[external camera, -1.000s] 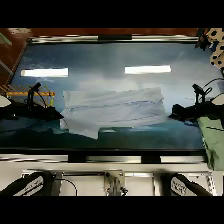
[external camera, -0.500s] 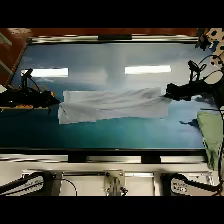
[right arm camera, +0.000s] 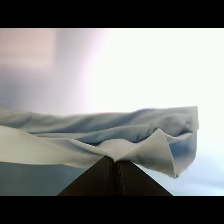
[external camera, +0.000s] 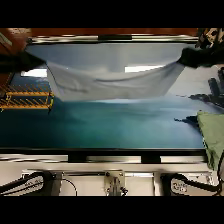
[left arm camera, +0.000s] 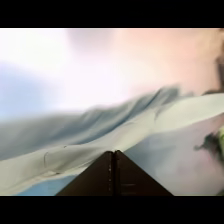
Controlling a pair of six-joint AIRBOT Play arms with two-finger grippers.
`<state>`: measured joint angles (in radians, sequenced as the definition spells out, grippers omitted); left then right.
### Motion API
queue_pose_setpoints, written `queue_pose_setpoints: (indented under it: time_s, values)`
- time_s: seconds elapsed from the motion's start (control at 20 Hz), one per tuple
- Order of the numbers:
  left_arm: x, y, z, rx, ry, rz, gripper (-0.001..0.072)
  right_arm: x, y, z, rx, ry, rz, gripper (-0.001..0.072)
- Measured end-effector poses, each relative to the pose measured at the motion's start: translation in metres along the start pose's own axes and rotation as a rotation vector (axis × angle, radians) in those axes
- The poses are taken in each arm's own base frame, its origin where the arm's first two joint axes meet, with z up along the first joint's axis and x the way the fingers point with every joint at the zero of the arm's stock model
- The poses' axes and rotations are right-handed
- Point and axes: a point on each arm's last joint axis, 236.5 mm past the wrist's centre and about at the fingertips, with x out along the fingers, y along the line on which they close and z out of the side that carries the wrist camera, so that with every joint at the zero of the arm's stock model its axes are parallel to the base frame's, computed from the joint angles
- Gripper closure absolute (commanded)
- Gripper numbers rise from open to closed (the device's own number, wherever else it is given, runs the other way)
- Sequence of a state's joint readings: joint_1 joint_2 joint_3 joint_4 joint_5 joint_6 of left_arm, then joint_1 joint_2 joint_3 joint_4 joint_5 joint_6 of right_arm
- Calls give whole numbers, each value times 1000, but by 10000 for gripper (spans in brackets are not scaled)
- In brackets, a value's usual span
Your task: Fold the shirts.
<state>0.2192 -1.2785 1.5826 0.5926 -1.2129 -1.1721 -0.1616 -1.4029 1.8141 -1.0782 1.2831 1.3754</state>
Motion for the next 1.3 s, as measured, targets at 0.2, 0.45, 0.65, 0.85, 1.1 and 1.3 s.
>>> queue_pose_setpoints:
  time_s: [0.2,0.45,0.65,0.85,1.1,1.3]
  values:
    - [-94,-134,96,305,-298,-79,683,-134,64,72,-152,-342,-15,663]
    - [-205,-243,101,496,-568,-21,683,-307,126,76,-286,-721,-126,663]
    - [-259,-266,71,528,-663,118,683,-388,147,46,-298,-870,-201,663]
    - [-280,-273,48,524,-674,183,683,-399,148,20,-263,-838,-217,662]
    - [-266,-248,34,484,-565,242,682,-358,123,4,-204,-654,-245,663]
    - [-221,-181,26,383,-345,318,682,-266,72,-18,-114,-313,-269,663]
